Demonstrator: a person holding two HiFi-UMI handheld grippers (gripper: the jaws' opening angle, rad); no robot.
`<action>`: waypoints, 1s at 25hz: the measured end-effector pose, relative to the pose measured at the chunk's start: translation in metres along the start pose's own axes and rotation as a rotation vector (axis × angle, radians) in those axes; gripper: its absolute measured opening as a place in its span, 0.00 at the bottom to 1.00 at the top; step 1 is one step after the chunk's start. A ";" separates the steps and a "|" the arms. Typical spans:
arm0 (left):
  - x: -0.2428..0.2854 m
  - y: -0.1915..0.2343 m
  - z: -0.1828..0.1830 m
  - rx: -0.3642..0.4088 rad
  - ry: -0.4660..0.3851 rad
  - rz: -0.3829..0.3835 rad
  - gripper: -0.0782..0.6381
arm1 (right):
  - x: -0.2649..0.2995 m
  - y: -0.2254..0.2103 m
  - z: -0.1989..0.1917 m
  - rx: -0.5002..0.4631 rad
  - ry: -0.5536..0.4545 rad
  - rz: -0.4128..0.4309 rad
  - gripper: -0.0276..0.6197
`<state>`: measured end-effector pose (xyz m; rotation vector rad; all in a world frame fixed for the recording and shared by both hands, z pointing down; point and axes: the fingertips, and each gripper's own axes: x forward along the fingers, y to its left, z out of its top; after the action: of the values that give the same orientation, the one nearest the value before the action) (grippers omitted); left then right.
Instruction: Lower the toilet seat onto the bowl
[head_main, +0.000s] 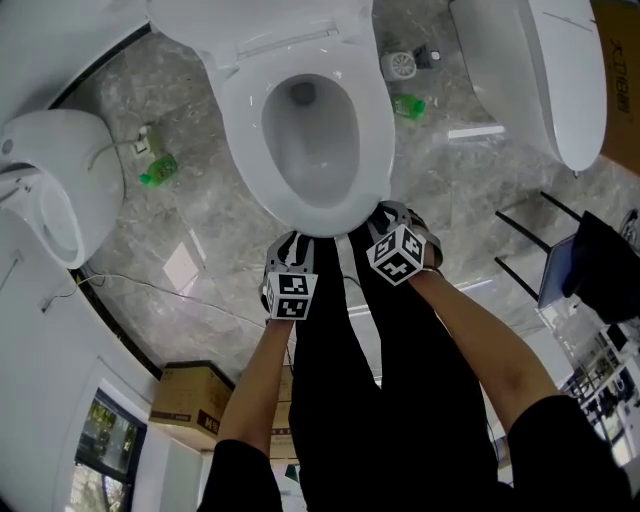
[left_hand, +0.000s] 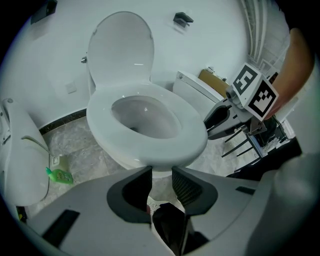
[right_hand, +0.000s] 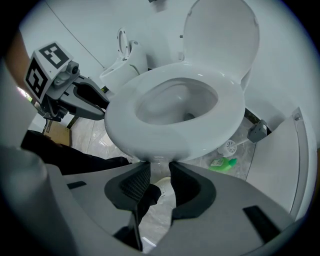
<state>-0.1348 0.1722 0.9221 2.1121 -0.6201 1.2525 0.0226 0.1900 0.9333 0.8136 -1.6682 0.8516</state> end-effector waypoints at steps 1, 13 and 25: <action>0.002 0.001 -0.002 -0.001 0.007 -0.003 0.30 | 0.003 0.000 -0.001 0.001 0.008 0.003 0.27; 0.028 0.004 -0.015 -0.031 0.030 0.005 0.29 | 0.029 -0.003 -0.011 0.003 0.031 0.015 0.26; 0.050 0.009 -0.025 -0.034 0.043 0.005 0.28 | 0.053 -0.005 -0.017 0.040 0.040 0.010 0.24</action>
<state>-0.1338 0.1791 0.9783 2.0515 -0.6236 1.2783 0.0232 0.1963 0.9883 0.8119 -1.6260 0.9050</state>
